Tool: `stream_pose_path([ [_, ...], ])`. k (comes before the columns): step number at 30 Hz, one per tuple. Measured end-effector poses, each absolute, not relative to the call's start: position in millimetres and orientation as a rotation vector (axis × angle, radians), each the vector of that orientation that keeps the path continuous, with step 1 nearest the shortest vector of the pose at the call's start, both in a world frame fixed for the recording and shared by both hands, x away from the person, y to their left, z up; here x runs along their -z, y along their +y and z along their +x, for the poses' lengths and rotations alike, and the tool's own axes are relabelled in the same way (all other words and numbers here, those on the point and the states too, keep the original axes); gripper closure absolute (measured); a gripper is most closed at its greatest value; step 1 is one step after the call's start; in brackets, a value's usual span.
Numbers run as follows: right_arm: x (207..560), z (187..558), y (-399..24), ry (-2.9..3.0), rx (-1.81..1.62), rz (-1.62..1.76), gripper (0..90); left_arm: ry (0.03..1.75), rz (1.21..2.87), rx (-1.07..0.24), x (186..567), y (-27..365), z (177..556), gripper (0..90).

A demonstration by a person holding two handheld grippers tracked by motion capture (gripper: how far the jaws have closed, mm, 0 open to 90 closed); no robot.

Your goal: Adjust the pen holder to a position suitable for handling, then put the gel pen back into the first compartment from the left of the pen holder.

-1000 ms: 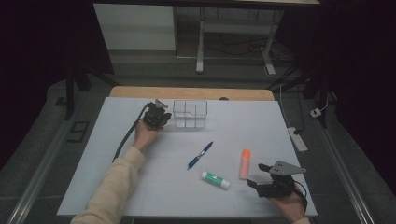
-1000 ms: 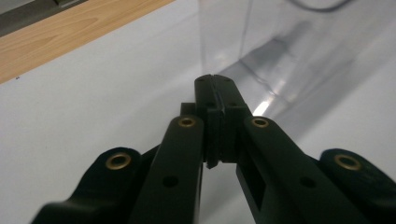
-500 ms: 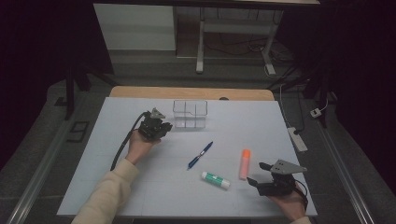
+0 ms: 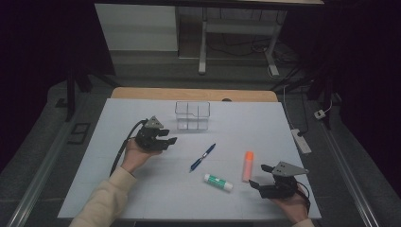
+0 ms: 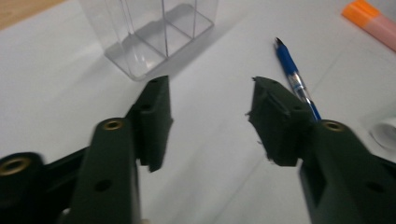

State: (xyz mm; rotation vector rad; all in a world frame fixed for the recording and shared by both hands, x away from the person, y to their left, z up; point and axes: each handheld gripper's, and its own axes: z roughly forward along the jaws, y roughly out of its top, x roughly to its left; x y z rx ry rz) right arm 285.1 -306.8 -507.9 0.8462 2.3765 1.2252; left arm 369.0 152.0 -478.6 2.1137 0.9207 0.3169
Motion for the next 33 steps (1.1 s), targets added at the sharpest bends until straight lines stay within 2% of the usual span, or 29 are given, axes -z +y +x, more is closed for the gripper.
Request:
stream_pose_path([
  [2, 508, 284, -306, 2.374, -1.223, 0.838, 20.9, 0.926, 2.101, -0.305, 475, 155, 366, 41.2],
  [4, 508, 284, -305, 2.376, -1.228, 0.834, 20.9, 0.929, 2.087, -0.276, 472, 156, 364, 32.1],
  [9, 509, 283, -306, 2.381, -1.221, 0.831, 20.9, 0.893, 2.119, -0.284, 465, 152, 354, 26.0],
  [33, 508, 284, -305, 2.378, -1.212, 0.829, 20.9, 0.891, 2.201, -0.204, 468, 129, 350, 25.6],
])
